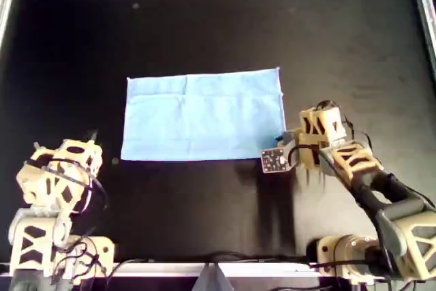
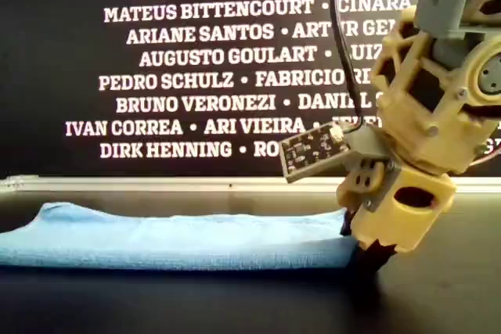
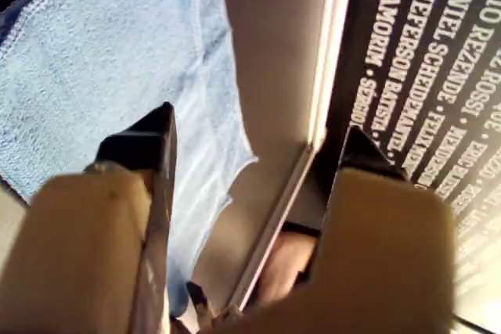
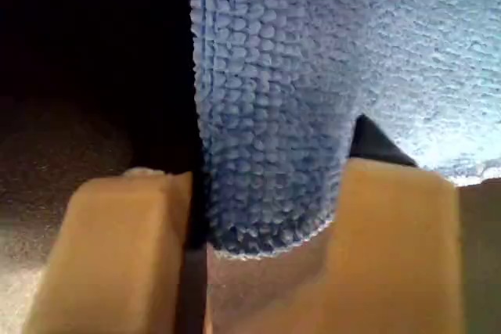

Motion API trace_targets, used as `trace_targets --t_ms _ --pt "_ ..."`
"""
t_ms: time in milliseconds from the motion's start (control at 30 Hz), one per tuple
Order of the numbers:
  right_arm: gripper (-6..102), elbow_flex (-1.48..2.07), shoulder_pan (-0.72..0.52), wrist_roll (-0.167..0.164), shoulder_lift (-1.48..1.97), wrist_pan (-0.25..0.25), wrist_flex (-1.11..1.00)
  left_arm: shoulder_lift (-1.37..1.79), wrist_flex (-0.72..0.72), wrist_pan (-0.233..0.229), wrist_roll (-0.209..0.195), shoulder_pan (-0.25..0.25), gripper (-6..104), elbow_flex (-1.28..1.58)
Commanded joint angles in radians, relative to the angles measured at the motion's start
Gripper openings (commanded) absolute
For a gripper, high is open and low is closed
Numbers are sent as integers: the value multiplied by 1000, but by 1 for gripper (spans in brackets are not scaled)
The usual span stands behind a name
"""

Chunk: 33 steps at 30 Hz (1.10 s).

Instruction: Fold a cloth

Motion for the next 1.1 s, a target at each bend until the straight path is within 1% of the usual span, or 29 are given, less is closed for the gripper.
trace_targets --t_ms 0,267,333,500,800,933,1000,1067 --pt "43 -40 -3 -3 38 -15 -8 15 -6 -3 5 8 76 -12" --pt "3 -54 -6 -3 40 -15 -11 15 -6 -3 5 8 76 -14" --pt "-3 -54 -8 -3 40 -14 -11 15 -6 -3 5 8 76 -14" --pt "-1 -87 0 -3 48 -14 -21 15 -6 -3 5 8 76 -15" --pt "-1 -310 14 -2 78 -14 -21 14 -6 -3 5 21 76 -14" --pt "-1 -390 66 -2 64 -14 -21 14 -6 -3 3 11 76 -12" --pt "-1 -419 120 -2 64 -14 -23 14 -6 -3 3 12 76 -12" --pt "-1 -454 187 -2 63 -2 -25 14 -6 -3 3 17 76 -14"
